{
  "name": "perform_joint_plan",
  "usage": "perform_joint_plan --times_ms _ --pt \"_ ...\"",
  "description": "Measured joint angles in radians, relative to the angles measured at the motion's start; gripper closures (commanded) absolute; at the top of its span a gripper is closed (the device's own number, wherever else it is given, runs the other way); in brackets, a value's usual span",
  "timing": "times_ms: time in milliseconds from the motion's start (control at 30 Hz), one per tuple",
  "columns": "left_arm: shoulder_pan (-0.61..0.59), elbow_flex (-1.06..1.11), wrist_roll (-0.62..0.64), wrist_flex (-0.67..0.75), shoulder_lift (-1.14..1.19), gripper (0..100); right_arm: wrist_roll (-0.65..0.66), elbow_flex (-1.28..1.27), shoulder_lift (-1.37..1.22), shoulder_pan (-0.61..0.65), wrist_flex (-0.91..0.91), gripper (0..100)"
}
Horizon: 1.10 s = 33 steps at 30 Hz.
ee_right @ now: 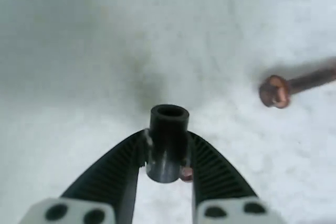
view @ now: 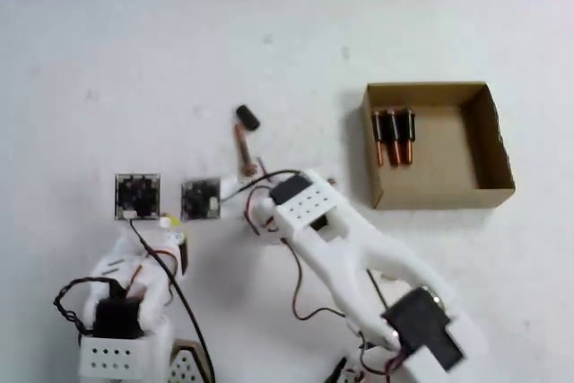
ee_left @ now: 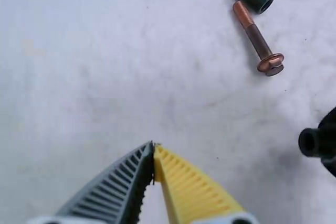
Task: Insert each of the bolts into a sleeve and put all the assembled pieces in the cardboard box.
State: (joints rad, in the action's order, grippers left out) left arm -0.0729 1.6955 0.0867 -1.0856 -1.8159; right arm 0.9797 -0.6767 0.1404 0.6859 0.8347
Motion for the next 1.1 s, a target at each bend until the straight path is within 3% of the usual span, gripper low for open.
perform_joint_plan --times_ms 600,1100 --pt "0.000 0.000 -0.002 0.000 0.000 98 -0.582 -0.012 0.445 -0.238 0.002 98.2" --pt "0.000 0.000 -0.002 -0.006 0.000 98 -0.763 -0.293 0.767 -0.253 -0.043 98.2"
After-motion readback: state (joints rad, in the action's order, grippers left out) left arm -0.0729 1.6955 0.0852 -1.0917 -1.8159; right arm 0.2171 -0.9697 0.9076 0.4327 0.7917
